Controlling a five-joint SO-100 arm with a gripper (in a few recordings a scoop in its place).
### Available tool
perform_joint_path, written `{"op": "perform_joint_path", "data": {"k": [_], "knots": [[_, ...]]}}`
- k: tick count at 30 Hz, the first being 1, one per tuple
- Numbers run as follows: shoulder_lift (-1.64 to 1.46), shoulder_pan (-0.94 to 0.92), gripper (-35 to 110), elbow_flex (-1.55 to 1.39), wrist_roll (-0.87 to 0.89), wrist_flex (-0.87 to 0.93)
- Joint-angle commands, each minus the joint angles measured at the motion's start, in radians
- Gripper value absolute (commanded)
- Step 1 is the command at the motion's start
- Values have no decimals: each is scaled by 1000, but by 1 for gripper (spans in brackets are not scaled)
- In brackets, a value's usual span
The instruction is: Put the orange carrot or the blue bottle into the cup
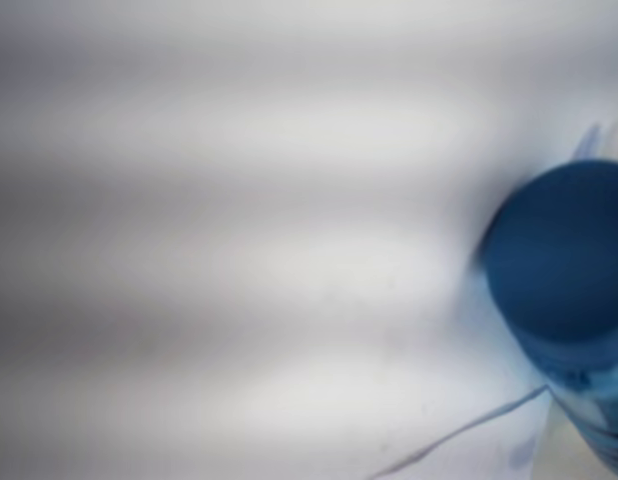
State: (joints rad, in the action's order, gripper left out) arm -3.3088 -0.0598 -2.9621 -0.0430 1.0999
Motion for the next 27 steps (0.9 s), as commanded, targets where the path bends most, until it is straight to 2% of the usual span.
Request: {"op": "perform_joint_path", "data": {"k": [1,6,17,27], "knots": [[-49,-48,16,190,-2,28],[37,-92,16,371,-2,38],[772,-295,16,980,-2,41],[1161,-333,16,1422,-2,41]]}}
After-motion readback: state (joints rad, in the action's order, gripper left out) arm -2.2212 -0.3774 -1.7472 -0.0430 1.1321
